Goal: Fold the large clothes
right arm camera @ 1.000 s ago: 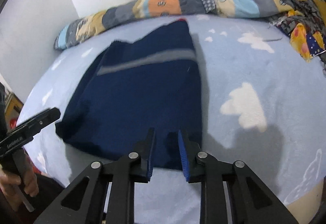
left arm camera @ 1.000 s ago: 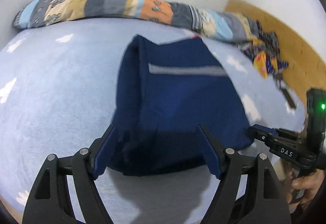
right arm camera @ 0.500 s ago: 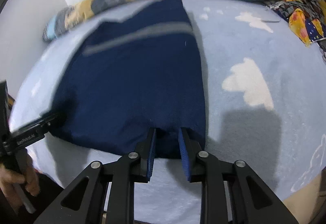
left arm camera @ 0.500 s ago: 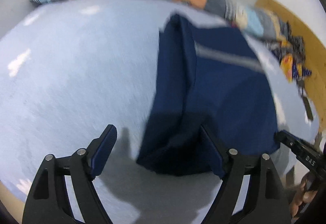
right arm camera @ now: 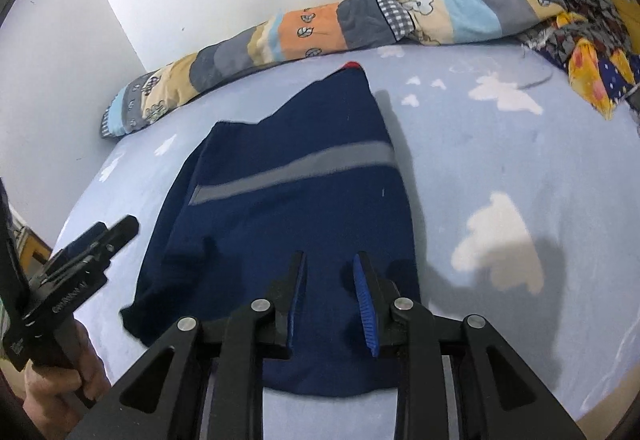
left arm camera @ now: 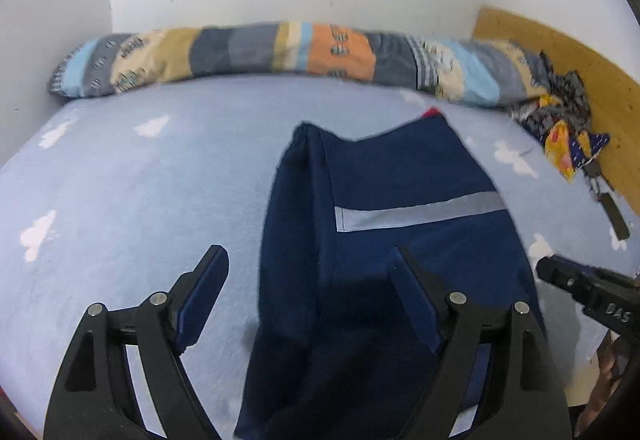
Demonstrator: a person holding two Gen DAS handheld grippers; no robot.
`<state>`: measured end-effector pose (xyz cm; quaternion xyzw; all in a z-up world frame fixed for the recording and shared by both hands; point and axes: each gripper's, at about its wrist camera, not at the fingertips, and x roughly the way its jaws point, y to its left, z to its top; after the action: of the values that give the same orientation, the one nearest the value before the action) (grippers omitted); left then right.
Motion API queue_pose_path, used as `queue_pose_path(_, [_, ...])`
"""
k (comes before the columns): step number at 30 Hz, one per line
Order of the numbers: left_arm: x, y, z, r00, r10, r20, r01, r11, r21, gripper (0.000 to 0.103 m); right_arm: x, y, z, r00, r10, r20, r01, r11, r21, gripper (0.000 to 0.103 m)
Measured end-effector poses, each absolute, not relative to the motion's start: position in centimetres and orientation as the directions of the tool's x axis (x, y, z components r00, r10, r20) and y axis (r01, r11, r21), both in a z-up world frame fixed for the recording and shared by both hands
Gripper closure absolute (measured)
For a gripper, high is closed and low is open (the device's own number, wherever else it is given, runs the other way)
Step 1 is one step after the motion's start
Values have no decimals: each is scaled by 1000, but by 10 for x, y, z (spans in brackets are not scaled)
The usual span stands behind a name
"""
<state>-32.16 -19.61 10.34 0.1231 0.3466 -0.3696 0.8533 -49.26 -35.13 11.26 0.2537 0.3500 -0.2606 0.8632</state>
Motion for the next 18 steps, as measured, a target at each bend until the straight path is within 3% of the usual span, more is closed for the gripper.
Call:
queue_pose_path(5, [-304, -221, 68, 448, -450, -773, 698, 716, -12, 20, -470, -374, 89, 543, -221, -810, 681, 681, 271, 71])
queue_pose_path(8, [-295, -221, 52, 393, -441, -807, 665, 742, -82, 19, -465, -376, 81, 521, -207, -828, 691, 672, 267, 70])
queue_pose_path(18, [-336, -199, 73, 454, -475, -754, 672, 738, -60, 19, -492, -344, 100, 538, -271, -798, 655, 731, 193, 67])
